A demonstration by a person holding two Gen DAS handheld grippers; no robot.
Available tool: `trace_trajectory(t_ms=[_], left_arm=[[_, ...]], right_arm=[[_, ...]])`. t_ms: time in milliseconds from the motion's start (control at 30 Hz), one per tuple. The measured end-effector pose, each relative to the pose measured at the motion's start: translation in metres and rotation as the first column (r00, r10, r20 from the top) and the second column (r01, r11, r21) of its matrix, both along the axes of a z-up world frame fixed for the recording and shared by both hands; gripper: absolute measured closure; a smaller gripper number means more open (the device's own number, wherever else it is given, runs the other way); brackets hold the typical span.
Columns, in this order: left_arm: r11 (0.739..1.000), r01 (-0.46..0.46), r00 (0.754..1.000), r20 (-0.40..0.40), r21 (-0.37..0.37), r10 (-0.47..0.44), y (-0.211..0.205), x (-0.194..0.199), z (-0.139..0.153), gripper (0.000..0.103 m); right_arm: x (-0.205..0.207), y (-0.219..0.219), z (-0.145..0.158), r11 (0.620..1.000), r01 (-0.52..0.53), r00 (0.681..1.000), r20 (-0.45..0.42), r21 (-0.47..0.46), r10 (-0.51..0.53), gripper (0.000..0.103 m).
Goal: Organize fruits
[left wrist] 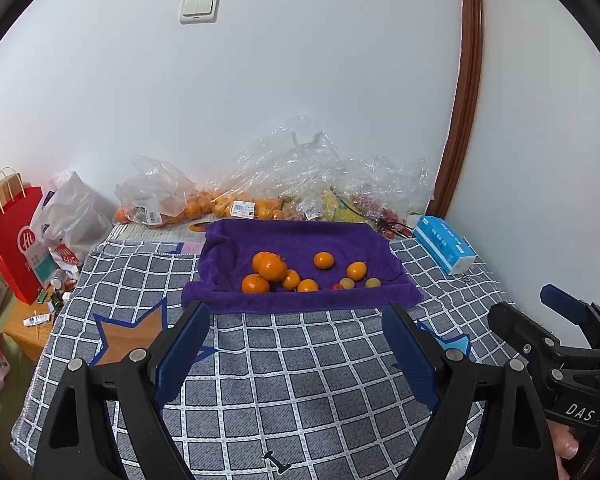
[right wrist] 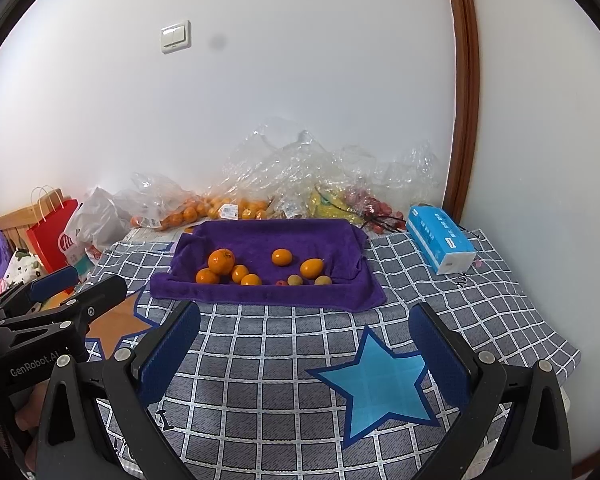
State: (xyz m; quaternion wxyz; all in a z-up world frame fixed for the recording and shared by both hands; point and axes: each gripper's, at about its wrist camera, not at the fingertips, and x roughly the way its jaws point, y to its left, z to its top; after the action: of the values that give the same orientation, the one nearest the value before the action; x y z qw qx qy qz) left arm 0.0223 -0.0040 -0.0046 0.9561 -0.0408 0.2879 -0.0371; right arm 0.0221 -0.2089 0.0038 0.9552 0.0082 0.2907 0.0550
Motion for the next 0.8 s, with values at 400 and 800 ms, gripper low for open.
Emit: trace_trajectory(t_ms=[400,800], left_arm=[[1.000,0.000,1.000,0.001,0.000,0.000,0.0012,-0.0012,-0.0005,0.016],[1.000,-0.004,1.000,0.002,-0.001,0.004,-0.0001,-0.0017,0.0005,0.015]], right_arm=[[-0.0014,-0.0004,0.0010,1.000,0.000,1.000,0.000,-0.001,0.000,0.001],[-0.0015,-0.0001,0.0025,1.000,-0.003,1.000,0.002,-0.006,0.003,0.001]])
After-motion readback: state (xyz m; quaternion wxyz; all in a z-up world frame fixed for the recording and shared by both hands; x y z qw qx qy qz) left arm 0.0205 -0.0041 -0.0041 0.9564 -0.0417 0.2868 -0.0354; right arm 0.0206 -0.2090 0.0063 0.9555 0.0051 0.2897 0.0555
